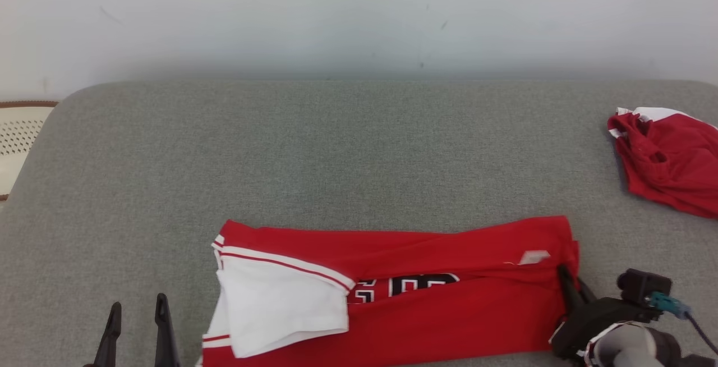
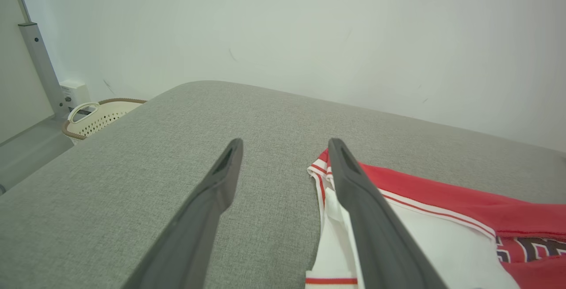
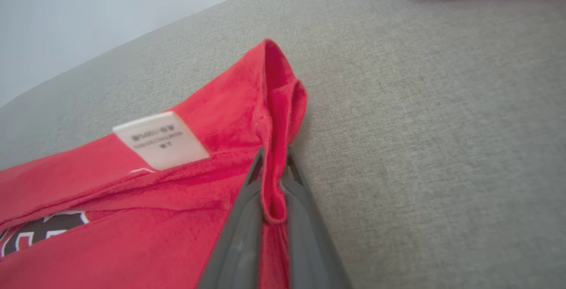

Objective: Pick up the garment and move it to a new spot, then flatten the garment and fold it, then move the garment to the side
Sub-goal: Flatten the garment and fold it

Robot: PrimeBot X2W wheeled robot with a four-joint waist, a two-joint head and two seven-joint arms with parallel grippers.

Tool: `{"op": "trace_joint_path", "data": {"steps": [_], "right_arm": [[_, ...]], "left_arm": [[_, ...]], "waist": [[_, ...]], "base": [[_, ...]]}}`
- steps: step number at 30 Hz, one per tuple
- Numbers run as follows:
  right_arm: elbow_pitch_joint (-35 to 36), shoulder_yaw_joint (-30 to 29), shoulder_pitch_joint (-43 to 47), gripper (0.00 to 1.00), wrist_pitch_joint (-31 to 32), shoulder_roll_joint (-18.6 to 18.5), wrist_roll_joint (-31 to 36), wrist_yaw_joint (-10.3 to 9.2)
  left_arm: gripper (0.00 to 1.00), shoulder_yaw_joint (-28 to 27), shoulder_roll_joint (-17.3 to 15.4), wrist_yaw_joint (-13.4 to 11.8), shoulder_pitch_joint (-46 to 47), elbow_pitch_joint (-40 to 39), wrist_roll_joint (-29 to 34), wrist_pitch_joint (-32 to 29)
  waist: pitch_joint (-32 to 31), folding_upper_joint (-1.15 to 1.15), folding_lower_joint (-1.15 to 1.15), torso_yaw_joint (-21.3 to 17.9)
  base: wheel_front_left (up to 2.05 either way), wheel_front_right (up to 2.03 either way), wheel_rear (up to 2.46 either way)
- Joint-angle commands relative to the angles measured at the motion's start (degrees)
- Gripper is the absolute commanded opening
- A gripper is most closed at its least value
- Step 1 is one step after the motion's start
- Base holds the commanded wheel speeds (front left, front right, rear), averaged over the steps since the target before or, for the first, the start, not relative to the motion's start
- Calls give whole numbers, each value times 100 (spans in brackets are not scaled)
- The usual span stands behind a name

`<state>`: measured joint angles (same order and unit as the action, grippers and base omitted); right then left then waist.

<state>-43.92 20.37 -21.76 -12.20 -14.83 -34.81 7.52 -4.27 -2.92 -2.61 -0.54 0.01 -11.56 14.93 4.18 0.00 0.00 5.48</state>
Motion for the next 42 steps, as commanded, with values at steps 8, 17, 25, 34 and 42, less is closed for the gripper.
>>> {"op": "trace_joint_path", "data": {"steps": [8, 17, 25, 34, 42], "right_arm": [[75, -159, -29, 0, -80, -548, -16, -6], [1680, 569, 178, 0, 650, -886, -667, -5], [3272, 1254, 431, 0, 1277, -975, -1398, -4], [4050, 1852, 472, 0, 1580, -483, -1856, -3], [3987, 2327, 186, 0, 1627, -51, -1986, -3]], "left_arm": [[100, -47, 0, -33, -24, 3, -48, 22], [100, -118, -1, -2, 45, 25, -74, 22], [100, -167, 1, 49, 131, 74, -86, 22], [100, -82, -1, 25, 134, 140, -146, 22], [100, 45, -1, 18, 193, 212, -189, 22]], "waist": [[-47, 0, 0, -117], [-33, 0, 0, -277], [-75, 0, 0, -212], [-131, 0, 0, -7], [-107, 0, 0, 230]], "base": [[0, 0, 0], [0, 0, 0], [0, 0, 0], [0, 0, 0], [0, 0, 0]]}}
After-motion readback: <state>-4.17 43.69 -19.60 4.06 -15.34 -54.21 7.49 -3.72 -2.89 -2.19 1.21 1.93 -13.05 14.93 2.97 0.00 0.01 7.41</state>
